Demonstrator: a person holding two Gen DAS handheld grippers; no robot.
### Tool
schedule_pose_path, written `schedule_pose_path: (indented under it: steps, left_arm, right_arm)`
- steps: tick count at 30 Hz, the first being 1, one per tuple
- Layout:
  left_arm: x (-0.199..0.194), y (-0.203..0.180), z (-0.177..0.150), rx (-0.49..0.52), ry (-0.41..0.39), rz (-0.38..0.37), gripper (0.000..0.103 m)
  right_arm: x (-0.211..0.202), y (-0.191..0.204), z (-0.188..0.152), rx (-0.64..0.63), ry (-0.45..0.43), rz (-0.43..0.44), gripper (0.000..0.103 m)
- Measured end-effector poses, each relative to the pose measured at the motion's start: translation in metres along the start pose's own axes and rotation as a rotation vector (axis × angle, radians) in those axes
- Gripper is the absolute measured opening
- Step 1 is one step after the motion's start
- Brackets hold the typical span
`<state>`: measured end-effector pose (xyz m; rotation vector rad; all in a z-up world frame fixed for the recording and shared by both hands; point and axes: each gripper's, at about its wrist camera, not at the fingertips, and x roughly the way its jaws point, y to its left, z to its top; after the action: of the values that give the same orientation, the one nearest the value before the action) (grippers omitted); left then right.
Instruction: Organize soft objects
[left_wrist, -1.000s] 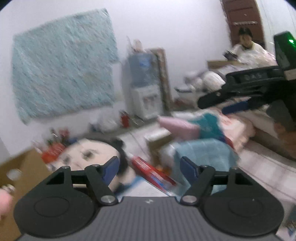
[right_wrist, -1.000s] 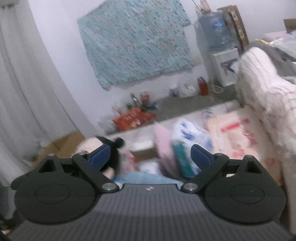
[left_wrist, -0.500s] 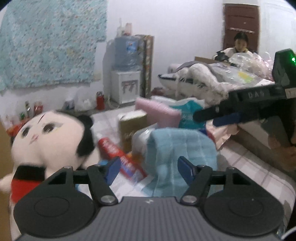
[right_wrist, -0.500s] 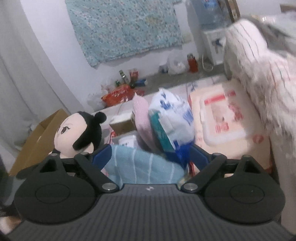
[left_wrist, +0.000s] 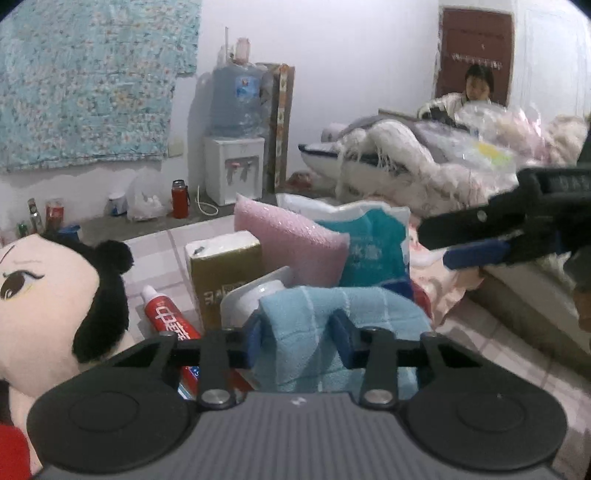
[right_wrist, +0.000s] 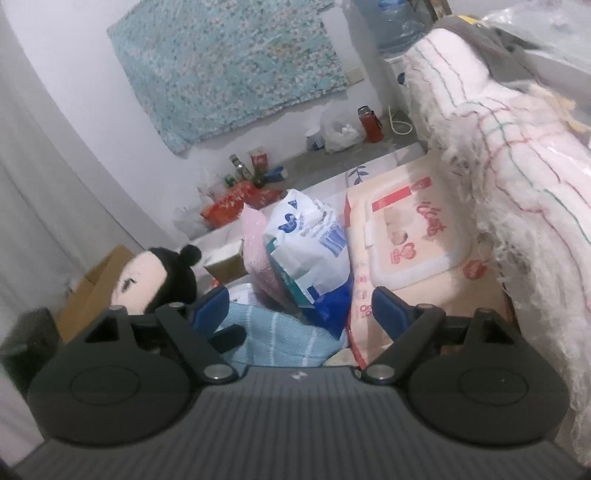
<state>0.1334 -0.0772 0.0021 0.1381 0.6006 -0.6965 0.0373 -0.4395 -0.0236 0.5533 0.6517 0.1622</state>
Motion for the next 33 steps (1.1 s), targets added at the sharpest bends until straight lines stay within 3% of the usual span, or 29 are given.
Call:
schedule_pose_path:
  steps: [1,6,12,18,20,24,28,33]
  left_arm:
    - [-0.004,-0.001,0.000,0.008,-0.005,-0.010,0.014]
    - [-0.024,-0.018,-0.012,0.134,-0.039,0.022,0.012]
    - [-0.055,-0.013,-0.010,0.116,-0.086,0.032,0.012]
    - [-0.084,-0.015,-0.003,0.166,-0.176,0.046,0.012]
    - [-0.087,-0.013,-0.002,0.153,-0.184,0.024,0.013]
    - [-0.093,-0.020,-0.001,0.183,-0.214,0.019,0.013]
    - [-0.100,-0.033,-0.003,0.233,-0.241,-0.013,0.013]
    - [-0.125,-0.045,-0.007,0.297,-0.352,-0.111,0.013]
  right_arm:
    - [-0.002,-0.002,-0.001,0.005,0.000,0.005,0.080]
    - [-0.014,0.005,-0.013,-0.063,-0.024,0.025,0.075]
    - [0.002,0.018,-0.020,-0.084,0.058,0.138,0.075]
    - [0.017,0.034,-0.026,-0.075,0.083,0.256,0.080]
    - [0.023,0.027,-0.025,-0.008,0.059,0.360,0.086]
    - [0.048,-0.001,-0.021,0.276,0.059,0.583,0.093]
    - [0.064,-0.011,-0.026,0.396,0.073,0.578,0.099]
    - [0.071,-0.005,-0.025,0.391,0.074,0.596,0.102]
